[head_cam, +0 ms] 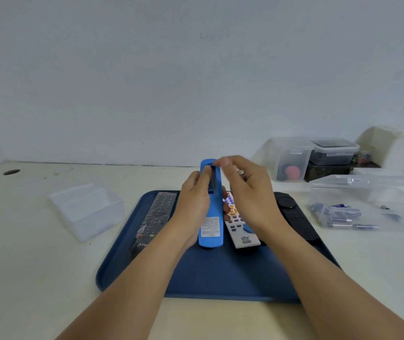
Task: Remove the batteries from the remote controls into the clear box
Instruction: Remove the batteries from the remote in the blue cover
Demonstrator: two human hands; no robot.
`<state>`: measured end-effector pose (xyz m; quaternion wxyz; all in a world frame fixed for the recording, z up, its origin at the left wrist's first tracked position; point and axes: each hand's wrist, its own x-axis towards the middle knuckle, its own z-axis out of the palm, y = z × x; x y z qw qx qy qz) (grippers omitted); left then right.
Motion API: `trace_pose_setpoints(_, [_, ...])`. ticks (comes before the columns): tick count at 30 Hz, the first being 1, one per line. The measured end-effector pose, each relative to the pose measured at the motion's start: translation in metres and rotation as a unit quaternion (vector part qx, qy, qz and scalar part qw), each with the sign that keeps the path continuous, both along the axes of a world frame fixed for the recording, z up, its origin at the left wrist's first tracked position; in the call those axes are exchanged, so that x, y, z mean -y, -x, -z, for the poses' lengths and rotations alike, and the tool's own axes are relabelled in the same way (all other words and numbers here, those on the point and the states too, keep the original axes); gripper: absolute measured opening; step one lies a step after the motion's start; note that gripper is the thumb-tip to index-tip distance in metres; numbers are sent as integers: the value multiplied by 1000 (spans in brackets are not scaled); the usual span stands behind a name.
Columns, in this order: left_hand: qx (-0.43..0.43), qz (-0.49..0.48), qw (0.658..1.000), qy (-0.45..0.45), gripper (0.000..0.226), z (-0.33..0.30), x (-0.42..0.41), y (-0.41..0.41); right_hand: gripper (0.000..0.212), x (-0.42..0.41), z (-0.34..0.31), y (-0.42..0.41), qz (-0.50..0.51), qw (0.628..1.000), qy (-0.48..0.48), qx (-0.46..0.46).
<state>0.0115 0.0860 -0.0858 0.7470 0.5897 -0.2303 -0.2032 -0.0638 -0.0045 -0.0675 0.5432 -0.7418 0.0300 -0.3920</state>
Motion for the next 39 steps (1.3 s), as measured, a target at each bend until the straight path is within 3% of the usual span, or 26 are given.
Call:
trace_pose_setpoints(3, [-5,-2,1000,-22,34,-1,0,-1,35,8,-10,0,-31,960,-268,-69])
trace_pose_setpoints(5, [-2,-5,999,-34,35,-1,-1,-2,27,14,-14,-1,-51,940,-317,-113])
trace_pose_setpoints(8, [17,-9,999,-45,34,0,-2,-3,30,17,-9,-1,-50,958,-241,-150])
trace_pose_setpoints(13, [60,-31,995,-76,30,5,1,-2,34,23,-3,-3,19,994,-64,-81])
trace_pose_setpoints(17, [64,-38,994,-75,33,6,3,-3,28,28,-5,-1,6,991,-132,4])
trace_pose_setpoints(21, [-16,-41,997,-59,55,2,4,-6,18,28,-6,1,-11,996,-83,-3])
trace_pose_setpoints(24, [-54,-17,998,-21,58,0,3,-5,11,23,-3,2,23,998,54,-23])
trace_pose_setpoints(27, [-63,-26,998,-12,51,2,3,-6,9,14,2,1,69,971,221,-63])
trace_pose_setpoints(30, [-64,-21,998,-15,41,2,3,-5,10,12,3,-1,85,944,303,-96])
trace_pose_setpoints(34, [-32,-18,999,-39,30,6,4,-2,3,13,4,-1,95,957,264,-77])
trace_pose_setpoints(39, [-18,20,999,-19,26,2,2,0,12,22,0,2,15,997,14,-70])
